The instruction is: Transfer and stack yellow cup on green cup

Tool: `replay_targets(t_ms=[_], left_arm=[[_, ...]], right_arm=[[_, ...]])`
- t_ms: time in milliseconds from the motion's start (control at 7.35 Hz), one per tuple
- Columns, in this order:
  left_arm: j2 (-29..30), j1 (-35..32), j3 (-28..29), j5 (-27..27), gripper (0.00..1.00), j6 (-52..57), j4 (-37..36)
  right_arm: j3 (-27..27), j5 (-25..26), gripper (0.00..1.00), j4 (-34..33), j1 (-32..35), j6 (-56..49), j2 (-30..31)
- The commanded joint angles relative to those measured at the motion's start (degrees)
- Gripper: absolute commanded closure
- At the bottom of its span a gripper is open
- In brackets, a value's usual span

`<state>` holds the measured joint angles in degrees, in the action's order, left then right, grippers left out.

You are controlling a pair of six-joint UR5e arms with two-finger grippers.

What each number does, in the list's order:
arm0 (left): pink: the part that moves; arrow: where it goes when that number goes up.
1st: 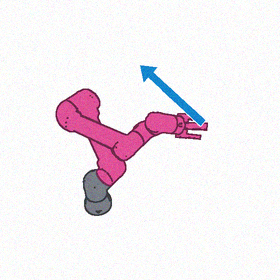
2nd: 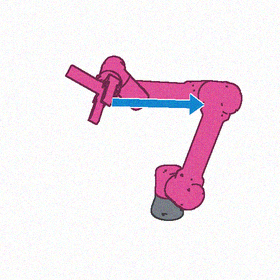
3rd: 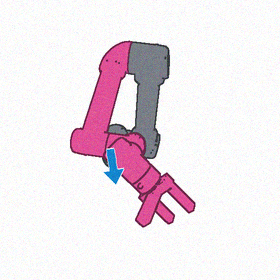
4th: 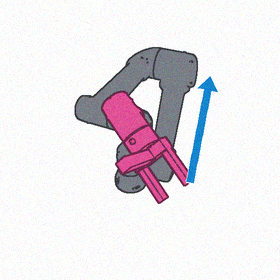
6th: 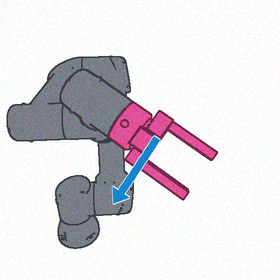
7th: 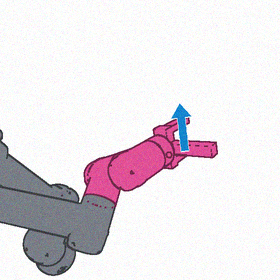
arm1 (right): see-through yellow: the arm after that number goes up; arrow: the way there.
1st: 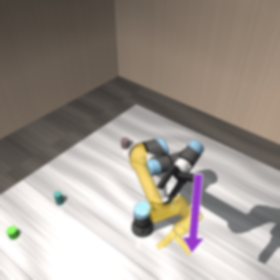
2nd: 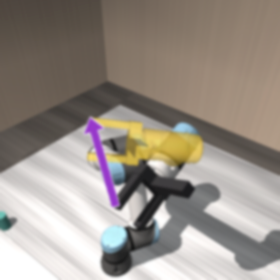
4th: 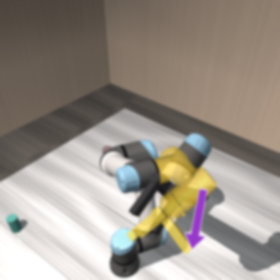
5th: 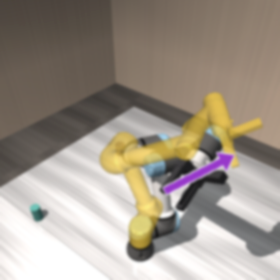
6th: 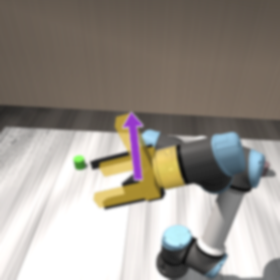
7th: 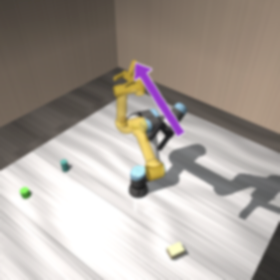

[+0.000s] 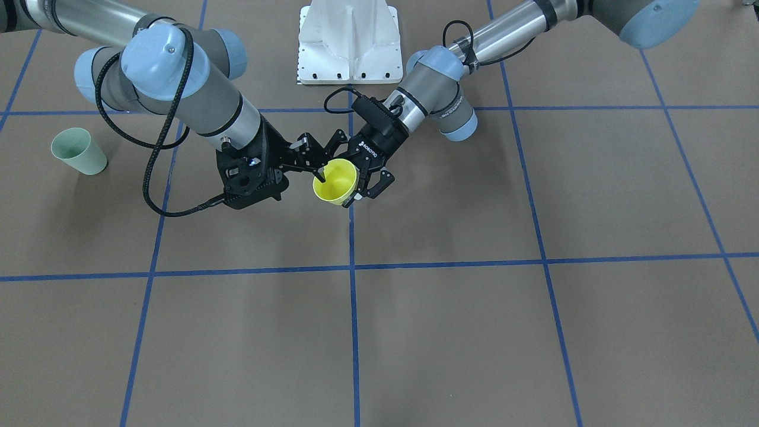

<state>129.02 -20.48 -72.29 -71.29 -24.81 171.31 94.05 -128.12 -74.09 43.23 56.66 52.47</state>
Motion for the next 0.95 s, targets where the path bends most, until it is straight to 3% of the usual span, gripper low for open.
replay_targets(t_ms=[0,272,817], left_arm=[[-0.1,0.1,0.0,0.0,0.75,4.2,0.2],[-0.1,0.1,0.0,0.0,0.75,6.4,0.2],[0.1,0.2,-0.1,0.0,0.75,6.4,0.2]], right_arm=[[0.1,0.0,0.1,-0.2,-1.3,-0.1,0.3],[0.2,0.1,0.12,-0.2,-1.9,-0.1,0.5],[0.3,0.0,0.51,-0.2,-2.5,-0.1,0.6]])
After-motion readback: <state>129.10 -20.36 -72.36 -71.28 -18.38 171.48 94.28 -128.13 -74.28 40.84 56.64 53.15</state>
